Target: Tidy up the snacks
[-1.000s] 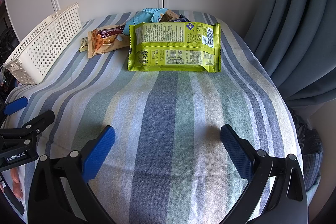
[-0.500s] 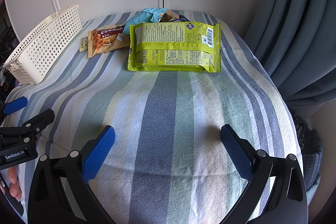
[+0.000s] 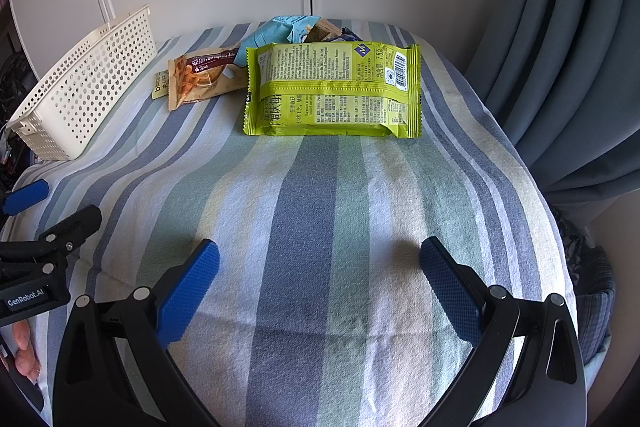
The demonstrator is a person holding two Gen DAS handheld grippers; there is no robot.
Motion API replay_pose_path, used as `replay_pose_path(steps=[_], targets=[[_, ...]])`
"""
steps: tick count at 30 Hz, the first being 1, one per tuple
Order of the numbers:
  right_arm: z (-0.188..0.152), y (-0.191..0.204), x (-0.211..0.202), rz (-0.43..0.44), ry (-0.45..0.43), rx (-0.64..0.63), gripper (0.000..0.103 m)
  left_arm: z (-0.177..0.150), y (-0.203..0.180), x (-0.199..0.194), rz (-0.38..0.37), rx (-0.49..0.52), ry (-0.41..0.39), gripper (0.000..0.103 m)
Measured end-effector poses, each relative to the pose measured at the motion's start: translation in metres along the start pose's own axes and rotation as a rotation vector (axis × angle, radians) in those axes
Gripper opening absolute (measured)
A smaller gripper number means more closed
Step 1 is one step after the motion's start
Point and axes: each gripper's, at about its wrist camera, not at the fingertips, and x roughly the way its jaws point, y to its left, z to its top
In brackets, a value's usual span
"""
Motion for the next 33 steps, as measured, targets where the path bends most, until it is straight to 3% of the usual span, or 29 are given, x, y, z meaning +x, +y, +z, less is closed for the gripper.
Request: replay_pose_path(steps=[12, 18, 23, 27, 30, 33], targets=[[0.002, -0.004, -0.005, 0.014, 0.002, -0.017, 0.098, 0.011, 0.004, -0.010, -0.005, -0.022, -0.046, 0.101], [0.027, -0.040, -0.011, 0.009, -0.042, 0.063, 0.098, 0.028, 0.006, -0.014, -0.031, -0.042, -0.080, 0.101], [0.063, -0.060, -0.001, 0.111, -0.032, 0.108, 0.098, 0.048, 0.004, -0.019, -0.029, -0.034, -0.125, 0.101], [0.074, -0.060, 0.004, 0.287, 0.010, 0.182, 0.098, 0.060, 0.007, -0.020, -0.034, -0.048, -0.149, 0.101], [0.078, -0.049, 0.017, 0.347, 0.056, 0.200, 0.098, 0.068, 0.009, -0.017, -0.034, -0.057, -0.156, 0.101], [0.085, -0.050, 0.040, 0.393, 0.106, 0.303, 0.098, 0.072, 0.013, -0.016, -0.031, -0.063, -0.160, 0.101]])
